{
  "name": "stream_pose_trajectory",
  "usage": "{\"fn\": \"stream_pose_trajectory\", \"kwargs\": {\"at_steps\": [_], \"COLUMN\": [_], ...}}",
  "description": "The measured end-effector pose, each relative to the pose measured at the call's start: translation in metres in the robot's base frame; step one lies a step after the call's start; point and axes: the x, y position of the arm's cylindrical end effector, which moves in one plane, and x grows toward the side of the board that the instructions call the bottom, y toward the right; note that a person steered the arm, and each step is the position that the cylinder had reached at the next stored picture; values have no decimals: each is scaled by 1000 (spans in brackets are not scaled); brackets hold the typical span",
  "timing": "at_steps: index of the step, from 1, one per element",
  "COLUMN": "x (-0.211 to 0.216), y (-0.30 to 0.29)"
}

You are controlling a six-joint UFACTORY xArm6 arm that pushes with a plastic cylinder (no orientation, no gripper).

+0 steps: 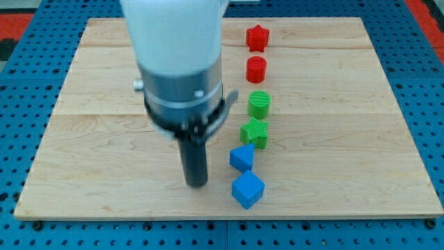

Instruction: Place the blue cube below the yellow blocks

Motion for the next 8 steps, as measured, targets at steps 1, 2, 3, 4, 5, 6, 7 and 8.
{"fn": "stream_pose_trajectory", "kwargs": {"at_steps": [1, 2, 3, 4, 5, 6, 7, 8], "x": [29, 31, 31, 31, 14, -22, -19, 16], "y": [2, 5, 50, 116, 141, 90, 49, 116]}}
